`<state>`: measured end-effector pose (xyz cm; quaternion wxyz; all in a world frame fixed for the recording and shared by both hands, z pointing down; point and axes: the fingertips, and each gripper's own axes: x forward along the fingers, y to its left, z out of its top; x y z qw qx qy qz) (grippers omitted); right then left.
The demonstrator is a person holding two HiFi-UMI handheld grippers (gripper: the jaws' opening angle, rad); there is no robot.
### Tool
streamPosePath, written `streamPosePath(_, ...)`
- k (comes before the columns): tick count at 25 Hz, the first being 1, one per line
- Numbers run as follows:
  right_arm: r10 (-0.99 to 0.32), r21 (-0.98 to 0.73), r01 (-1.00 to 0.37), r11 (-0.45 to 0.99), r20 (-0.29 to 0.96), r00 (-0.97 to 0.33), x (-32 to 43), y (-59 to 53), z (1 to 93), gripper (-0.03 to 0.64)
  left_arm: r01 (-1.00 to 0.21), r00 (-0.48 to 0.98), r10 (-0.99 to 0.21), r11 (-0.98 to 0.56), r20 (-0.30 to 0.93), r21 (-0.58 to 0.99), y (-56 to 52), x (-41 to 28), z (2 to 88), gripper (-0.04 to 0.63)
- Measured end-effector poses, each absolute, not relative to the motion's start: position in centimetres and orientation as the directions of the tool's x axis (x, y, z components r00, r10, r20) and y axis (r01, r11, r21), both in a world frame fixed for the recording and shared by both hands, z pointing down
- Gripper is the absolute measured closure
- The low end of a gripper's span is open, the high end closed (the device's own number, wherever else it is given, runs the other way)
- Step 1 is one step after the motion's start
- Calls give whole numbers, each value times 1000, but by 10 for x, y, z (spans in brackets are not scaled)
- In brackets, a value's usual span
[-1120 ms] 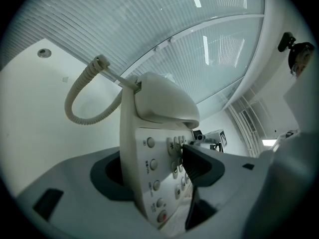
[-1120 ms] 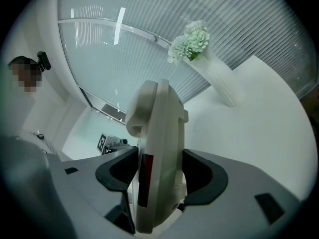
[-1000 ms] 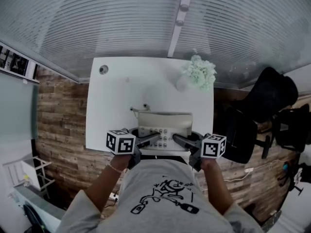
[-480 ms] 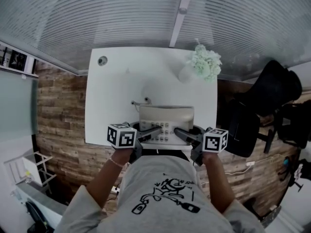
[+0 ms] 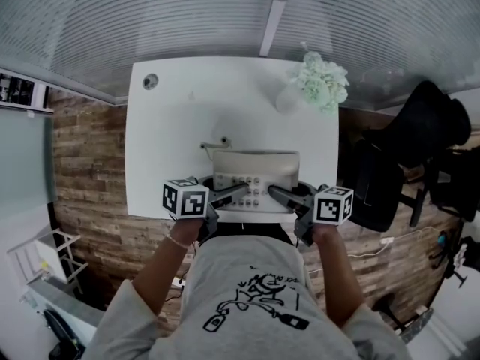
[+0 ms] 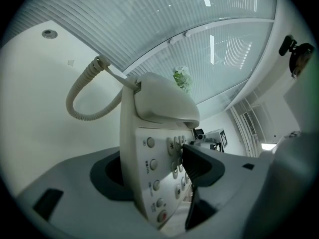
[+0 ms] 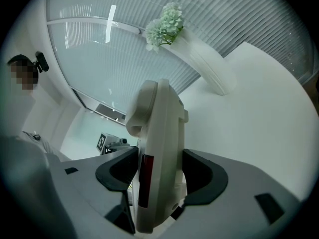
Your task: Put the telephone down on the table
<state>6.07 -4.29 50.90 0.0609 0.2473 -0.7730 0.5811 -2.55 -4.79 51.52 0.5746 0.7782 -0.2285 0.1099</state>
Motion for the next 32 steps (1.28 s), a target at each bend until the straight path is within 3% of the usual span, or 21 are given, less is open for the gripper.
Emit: streamPosePath(32,-228,-862,-490,128,456,-861,63,-56,593,327,-488,867,-192,-136,460,862,-59,-24,598,299)
